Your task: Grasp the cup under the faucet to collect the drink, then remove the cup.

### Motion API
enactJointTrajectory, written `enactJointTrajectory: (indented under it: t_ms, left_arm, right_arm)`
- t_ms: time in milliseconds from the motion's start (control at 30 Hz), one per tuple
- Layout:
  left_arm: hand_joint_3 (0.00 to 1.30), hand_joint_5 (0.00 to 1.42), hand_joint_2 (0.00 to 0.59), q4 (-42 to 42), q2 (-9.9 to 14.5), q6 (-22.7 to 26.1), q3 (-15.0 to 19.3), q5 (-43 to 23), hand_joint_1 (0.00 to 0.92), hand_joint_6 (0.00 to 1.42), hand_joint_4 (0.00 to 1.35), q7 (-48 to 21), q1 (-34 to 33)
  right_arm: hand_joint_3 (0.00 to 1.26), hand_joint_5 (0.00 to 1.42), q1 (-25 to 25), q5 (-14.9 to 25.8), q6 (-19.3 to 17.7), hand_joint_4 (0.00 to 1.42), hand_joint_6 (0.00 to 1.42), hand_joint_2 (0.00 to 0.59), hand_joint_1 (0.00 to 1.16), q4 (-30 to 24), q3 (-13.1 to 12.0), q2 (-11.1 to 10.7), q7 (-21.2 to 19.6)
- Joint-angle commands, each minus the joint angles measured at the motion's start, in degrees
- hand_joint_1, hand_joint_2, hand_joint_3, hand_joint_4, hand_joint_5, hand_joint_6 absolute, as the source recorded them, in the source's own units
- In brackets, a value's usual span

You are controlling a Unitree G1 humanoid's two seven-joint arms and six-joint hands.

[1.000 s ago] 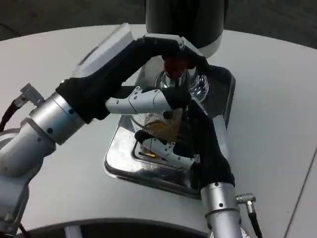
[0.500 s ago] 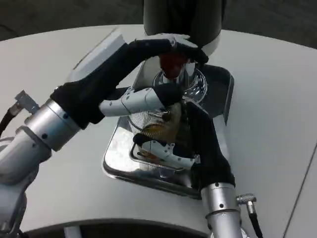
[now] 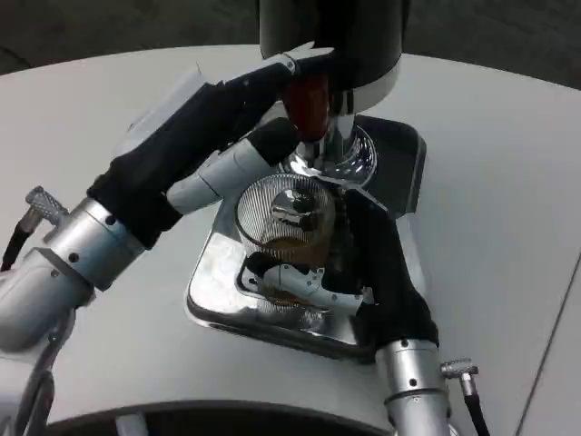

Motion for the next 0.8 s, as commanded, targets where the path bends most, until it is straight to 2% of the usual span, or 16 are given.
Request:
enactJointTrajectory:
  t_ms: [33,300,800]
  left_arm:
    - [0.24,0.13,0.060,-0.01,-0.45,4.31,1.37,-2.14,0.000,0.07,0.05,-1.03,3.01]
    - [0.22,0.10,0.059,-3.38,-2.58,9.10,2.72,-7.62,0.000,0.07,0.01,-2.31,4.01]
    - [0.21,0.09,0.061,-14.13,-3.03,17.05,7.01,-11.88,0.000,0.07,0.00,-1.03,7.22]
  right_arm:
    - [0.52,0.64,1.65,-0.10,0.28,0.58,0.51,0.144,0.94,-0.70,-0.29,-0.31,-0.24]
    - [0.53,0.64,2.28,-0.05,0.52,0.59,0.51,0.144,0.94,-1.40,-0.38,-0.63,-0.14]
    - [0.53,0.65,2.25,0.04,0.47,0.59,0.51,0.144,0.94,-2.02,-0.66,-0.69,-0.43]
